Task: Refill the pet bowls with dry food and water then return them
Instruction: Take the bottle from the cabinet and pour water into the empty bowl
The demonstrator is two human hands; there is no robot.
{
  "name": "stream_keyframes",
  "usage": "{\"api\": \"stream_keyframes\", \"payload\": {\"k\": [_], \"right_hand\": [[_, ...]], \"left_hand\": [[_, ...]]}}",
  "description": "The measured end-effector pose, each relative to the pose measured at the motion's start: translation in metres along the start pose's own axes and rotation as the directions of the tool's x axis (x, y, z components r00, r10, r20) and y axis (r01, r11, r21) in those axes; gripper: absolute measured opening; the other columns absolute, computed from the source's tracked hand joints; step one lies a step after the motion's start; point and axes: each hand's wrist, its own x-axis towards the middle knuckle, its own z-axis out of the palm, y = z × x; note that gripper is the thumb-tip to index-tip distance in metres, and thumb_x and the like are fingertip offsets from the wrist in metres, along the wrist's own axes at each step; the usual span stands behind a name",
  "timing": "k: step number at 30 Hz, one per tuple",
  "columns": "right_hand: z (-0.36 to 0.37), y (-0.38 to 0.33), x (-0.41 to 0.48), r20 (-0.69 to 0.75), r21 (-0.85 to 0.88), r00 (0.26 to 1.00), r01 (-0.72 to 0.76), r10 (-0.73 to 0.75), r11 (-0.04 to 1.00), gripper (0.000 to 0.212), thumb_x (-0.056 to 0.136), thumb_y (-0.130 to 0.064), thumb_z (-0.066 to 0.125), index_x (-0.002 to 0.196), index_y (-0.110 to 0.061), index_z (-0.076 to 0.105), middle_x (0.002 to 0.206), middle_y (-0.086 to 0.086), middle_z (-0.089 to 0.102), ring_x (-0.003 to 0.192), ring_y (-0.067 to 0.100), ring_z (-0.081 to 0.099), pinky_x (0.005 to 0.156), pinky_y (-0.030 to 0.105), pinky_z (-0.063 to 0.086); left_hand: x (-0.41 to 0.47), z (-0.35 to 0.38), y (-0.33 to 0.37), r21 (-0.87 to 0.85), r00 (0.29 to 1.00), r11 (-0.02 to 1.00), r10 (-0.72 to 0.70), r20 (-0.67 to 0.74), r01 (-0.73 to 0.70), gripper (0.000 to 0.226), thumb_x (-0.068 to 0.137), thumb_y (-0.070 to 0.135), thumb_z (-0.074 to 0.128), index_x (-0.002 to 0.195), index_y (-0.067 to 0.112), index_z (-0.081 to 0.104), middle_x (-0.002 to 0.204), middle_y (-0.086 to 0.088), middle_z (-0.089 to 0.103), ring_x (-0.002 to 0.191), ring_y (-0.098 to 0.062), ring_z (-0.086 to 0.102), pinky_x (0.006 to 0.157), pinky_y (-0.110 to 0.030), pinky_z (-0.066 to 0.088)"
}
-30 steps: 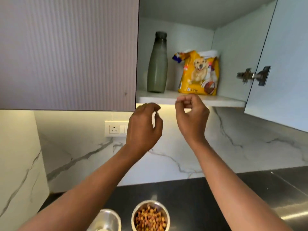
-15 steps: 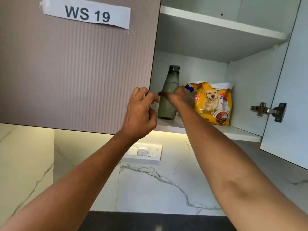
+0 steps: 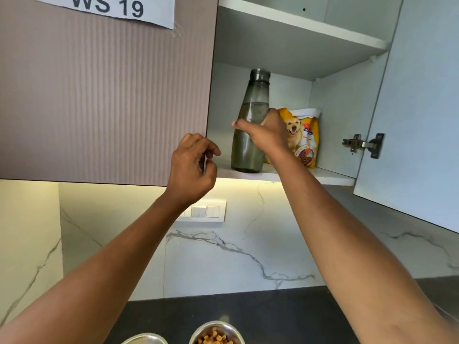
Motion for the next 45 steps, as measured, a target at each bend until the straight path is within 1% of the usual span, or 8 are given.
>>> {"api": "stream_keyframes", "payload": {"k": [8,12,18,27,31,35,40,45], "right_hand": [[-0.046,-0.002,-0.089,-0.004,0.157,1.000,-0.009,0.010,0.988,0.067,0.056,-0.059,0.087,0.110,-0.022,0.071,0.097,-0.007,0.078,0.090,0.011,0.075,0.079,0.035,0.062],[-0.041,0.031,-0.148,0.057,0.149,0.996,-0.072,0.064,0.986,0.069,0.058,-0.059,0.090,0.114,-0.026,0.066,0.102,-0.008,0.077,0.093,0.011,0.074,0.082,0.046,0.065],[-0.014,0.100,-0.244,0.221,0.126,0.971,-0.123,0.094,0.984,0.062,0.072,-0.041,0.094,0.120,-0.022,0.061,0.107,-0.008,0.073,0.095,0.007,0.071,0.079,0.032,0.057],[0.043,0.167,-0.355,0.522,-0.063,0.817,-0.247,0.243,0.967,0.065,0.067,-0.051,0.091,0.116,-0.028,0.056,0.102,-0.013,0.069,0.093,0.011,0.069,0.088,0.045,0.061],[0.065,0.181,-0.387,0.603,-0.157,0.748,-0.229,0.277,0.961,0.070,0.067,-0.049,0.091,0.123,-0.026,0.055,0.106,-0.011,0.067,0.099,0.016,0.068,0.090,0.043,0.059],[0.087,0.191,-0.411,0.678,-0.249,0.653,-0.230,0.339,0.941,0.071,0.071,-0.047,0.091,0.126,-0.030,0.049,0.108,-0.014,0.060,0.106,0.017,0.064,0.090,0.038,0.056],[0.114,0.204,-0.428,0.708,-0.399,0.561,-0.186,0.430,0.898,0.094,0.071,-0.053,0.087,0.147,-0.022,0.042,0.132,-0.002,0.061,0.120,0.023,0.061,0.097,0.044,0.055],[0.133,0.209,-0.434,0.743,-0.486,0.472,-0.106,0.474,0.867,0.087,0.072,-0.051,0.086,0.142,-0.019,0.045,0.131,0.001,0.062,0.115,0.024,0.062,0.094,0.042,0.055]], "left_hand": [[-0.067,-0.012,0.011,-0.122,0.995,0.987,-0.102,-0.013,0.100,0.028,0.071,-0.011,0.058,0.091,0.006,0.068,0.086,-0.003,0.066,0.081,-0.024,0.060,0.069,-0.038,0.052],[-0.109,-0.031,0.016,-0.066,0.980,0.978,-0.194,0.031,0.196,0.025,0.073,-0.005,0.055,0.090,0.009,0.067,0.086,-0.002,0.067,0.080,-0.020,0.059,0.069,-0.033,0.049],[-0.183,-0.065,0.011,0.153,0.913,0.923,-0.375,0.160,0.353,0.020,0.077,0.004,0.057,0.092,0.013,0.068,0.086,0.001,0.068,0.078,-0.014,0.061,0.068,-0.024,0.049],[-0.342,-0.120,-0.011,0.481,0.517,0.573,-0.816,0.259,0.664,0.015,0.086,0.011,0.061,0.095,0.019,0.069,0.090,0.001,0.071,0.076,-0.013,0.064,0.068,-0.030,0.052],[-0.391,-0.140,-0.025,0.572,0.339,0.435,-0.900,0.273,0.695,0.008,0.089,0.017,0.061,0.091,0.022,0.066,0.087,0.002,0.069,0.072,-0.008,0.060,0.063,-0.025,0.043],[-0.423,-0.149,-0.044,0.627,0.154,0.299,-0.949,0.276,0.719,0.011,0.088,0.013,0.058,0.092,0.021,0.066,0.090,0.000,0.069,0.078,-0.013,0.063,0.068,-0.031,0.051],[-0.450,-0.150,-0.069,0.686,-0.013,0.246,-0.937,0.349,0.685,0.012,0.092,0.016,0.055,0.096,0.016,0.066,0.096,-0.005,0.068,0.087,-0.019,0.064,0.083,-0.038,0.057],[-0.469,-0.150,-0.088,0.717,-0.095,0.332,-0.870,0.484,0.612,0.043,0.090,0.008,0.051,0.132,0.012,0.063,0.132,-0.015,0.065,0.121,-0.032,0.061,0.101,-0.040,0.049]]}}
